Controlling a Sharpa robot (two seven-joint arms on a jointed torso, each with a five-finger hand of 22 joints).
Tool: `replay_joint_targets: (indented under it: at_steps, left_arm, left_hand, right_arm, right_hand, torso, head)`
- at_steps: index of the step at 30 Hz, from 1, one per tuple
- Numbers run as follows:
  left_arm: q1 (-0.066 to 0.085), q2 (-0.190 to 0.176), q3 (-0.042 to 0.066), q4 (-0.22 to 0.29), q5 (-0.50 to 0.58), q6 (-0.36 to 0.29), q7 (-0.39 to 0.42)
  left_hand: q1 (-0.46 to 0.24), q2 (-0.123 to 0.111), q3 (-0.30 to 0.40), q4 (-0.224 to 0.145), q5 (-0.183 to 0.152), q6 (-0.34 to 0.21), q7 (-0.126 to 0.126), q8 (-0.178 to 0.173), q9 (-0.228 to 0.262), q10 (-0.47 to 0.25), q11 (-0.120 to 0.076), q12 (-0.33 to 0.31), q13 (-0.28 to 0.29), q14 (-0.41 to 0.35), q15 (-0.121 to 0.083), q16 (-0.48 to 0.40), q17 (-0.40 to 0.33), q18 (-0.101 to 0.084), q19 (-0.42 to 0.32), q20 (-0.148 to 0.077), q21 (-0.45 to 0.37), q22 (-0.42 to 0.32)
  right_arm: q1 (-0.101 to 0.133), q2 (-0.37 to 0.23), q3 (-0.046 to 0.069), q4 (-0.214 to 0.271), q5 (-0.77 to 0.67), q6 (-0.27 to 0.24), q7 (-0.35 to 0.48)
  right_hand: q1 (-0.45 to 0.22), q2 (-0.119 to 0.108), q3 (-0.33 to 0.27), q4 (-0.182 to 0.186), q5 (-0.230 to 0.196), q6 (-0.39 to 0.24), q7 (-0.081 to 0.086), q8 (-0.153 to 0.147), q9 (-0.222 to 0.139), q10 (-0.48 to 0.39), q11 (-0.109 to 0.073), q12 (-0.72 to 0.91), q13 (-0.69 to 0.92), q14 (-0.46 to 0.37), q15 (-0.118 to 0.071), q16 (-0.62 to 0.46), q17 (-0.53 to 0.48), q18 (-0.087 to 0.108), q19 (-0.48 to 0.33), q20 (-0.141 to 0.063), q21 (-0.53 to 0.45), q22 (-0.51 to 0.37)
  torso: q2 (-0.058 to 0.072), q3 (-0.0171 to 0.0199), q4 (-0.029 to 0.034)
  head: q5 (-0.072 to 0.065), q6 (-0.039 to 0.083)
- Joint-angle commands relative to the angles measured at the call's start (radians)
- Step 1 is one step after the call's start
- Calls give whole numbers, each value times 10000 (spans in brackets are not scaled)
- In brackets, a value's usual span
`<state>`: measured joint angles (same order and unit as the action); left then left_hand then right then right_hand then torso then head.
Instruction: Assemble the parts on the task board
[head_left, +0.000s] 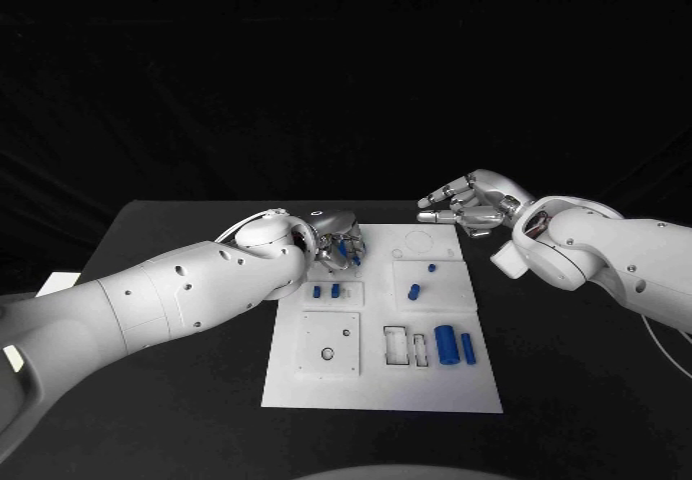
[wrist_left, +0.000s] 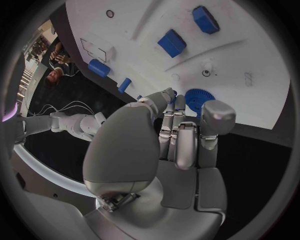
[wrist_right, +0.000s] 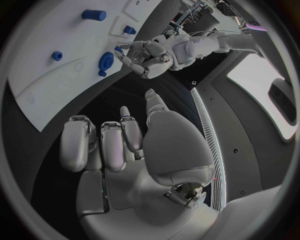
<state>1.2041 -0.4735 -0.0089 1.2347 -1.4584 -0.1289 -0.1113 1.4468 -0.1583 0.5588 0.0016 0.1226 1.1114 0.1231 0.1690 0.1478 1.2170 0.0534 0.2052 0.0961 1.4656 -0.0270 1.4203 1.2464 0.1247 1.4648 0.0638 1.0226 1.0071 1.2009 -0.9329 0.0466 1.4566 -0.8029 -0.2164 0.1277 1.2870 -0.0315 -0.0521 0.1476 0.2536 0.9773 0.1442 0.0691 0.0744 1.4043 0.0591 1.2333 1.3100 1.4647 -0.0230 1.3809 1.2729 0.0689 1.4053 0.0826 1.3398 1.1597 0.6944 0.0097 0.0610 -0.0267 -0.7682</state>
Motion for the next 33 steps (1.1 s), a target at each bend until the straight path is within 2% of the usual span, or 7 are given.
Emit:
replay_joint_targets:
  at_steps: [1, 8, 15, 23, 33]
  left_arm:
    - [22, -301, 73, 343, 594, -333, 77]
    - [67, -908, 134, 680, 813, -56, -137]
    - [58, -1123, 133, 606, 862, 245, -268]
    - [27, -1070, 100, 360, 869, 459, -349]
    - [-133, -867, 70, 145, 869, 553, -301]
  left_hand:
    - [-160, -13, 42, -14, 48, 66, 16, -75, -9, 66, -6, -51, -18, 494, -64, 64, 0, -78, 218, -44, 48, 21]
    - [-229, -34, 45, -32, 42, 93, 11, -92, -14, 99, -10, -90, -17, 493, -63, 71, -1, -79, 217, -42, 53, 31]
    - [-296, -56, 37, -44, 34, 110, 3, -111, -21, 124, -14, -127, -17, 493, -65, 78, 2, -93, 226, -41, 122, 108]
    - [-374, -72, 21, -51, 27, 113, -1, -141, -32, 141, -15, -176, -16, 491, -64, 86, 3, -99, 227, -40, 154, 146]
    - [-462, -75, -6, -38, 8, 120, -4, -167, -40, 150, -15, -224, -16, 485, -63, 82, -21, -99, 224, -37, 157, 155]
  right_arm:
    - [-7, -14, 0, 9, -12, 132, 96]
    - [-7, -66, 0, 30, -10, 120, 84]
    - [-7, -78, 0, 28, -11, 112, 91]
    - [-8, -63, 0, 21, -11, 117, 98]
    - [-15, -43, 0, 7, -11, 128, 100]
  right_hand:
    - [-1, 43, -64, 7, 47, -64, 2, 68, 12, -43, -28, 9, 409, 449, 9, -31, 9, 144, -59, -20, -27, 8]
    - [-1, 43, -64, 7, 47, -64, 2, 68, 12, -43, -28, 9, 409, 449, 9, -31, 9, 144, -59, -20, -27, 8]
    - [-1, 43, -64, 7, 47, -64, 2, 68, 12, -43, -28, 9, 409, 449, 9, -31, 9, 144, -59, -20, -27, 8]
    - [-1, 43, -64, 7, 47, -64, 2, 68, 12, -43, -28, 9, 409, 449, 9, -31, 9, 144, -59, -20, -27, 8]
    - [-1, 43, -64, 7, 47, -64, 2, 68, 12, -43, -28, 9, 409, 449, 9, -31, 9, 144, -59, -20, -27, 8]
  torso:
    - [-5, 1, 20]
    - [-40, 14, 62]
    - [-33, -3, 63]
    - [-26, 2, 49]
    - [-21, 6, 39]
  head:
    - [22, 14]
    - [-5, -1]
    - [0, -35]
    - [11, -39]
    - [-5, -52]
